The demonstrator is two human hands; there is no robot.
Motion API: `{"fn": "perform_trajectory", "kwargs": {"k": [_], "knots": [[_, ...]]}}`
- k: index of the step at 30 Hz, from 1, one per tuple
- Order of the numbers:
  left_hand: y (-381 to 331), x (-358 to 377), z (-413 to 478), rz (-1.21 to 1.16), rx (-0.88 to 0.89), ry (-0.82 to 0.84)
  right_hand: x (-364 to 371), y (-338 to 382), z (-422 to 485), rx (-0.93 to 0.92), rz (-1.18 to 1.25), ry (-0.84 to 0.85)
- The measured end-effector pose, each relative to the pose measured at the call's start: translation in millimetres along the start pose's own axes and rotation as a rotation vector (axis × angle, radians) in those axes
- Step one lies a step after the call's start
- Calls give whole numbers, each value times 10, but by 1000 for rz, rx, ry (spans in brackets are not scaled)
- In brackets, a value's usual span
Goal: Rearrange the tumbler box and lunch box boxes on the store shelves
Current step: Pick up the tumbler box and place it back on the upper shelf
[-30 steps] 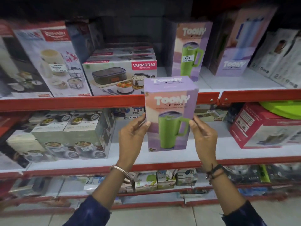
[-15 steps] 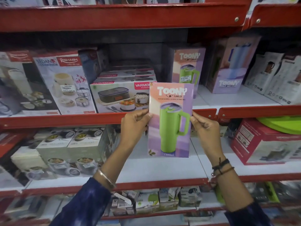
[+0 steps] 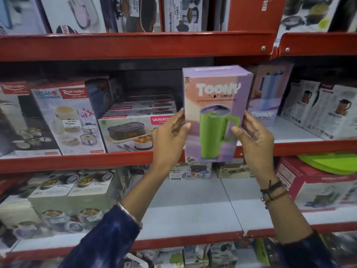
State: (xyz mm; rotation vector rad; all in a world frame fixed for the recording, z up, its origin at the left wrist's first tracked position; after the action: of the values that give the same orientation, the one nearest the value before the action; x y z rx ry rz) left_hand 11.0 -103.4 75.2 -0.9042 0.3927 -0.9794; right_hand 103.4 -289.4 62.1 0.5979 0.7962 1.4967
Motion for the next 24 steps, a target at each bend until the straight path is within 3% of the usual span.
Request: {"fn": "perform_trajectory", "kwargs": {"k": [5,12,20,24], "knots": [[156,332,234,90,122,3,-54,-161,376,-43,-100,-69],[741,554,457,206,55,30,-29,-763,622,14,-171,4],[1039,685,579,579,44,71,93,-1093,851,97,-167,7],[1117,670,627,574,40,59,139,-1172,892,91,-144,-13]]}}
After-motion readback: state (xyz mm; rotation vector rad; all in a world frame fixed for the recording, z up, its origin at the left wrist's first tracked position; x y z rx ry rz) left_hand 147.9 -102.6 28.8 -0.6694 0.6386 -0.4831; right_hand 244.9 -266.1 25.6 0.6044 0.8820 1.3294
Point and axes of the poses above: each hand's wrist, its own z-axis towards the middle knuckle, its own x-axis out of the palm, y = z × x, the point moved 4 cm from there along z, towards the middle knuckle, and after that the axes turned 11 degrees about -z, right-handed, at the moved point
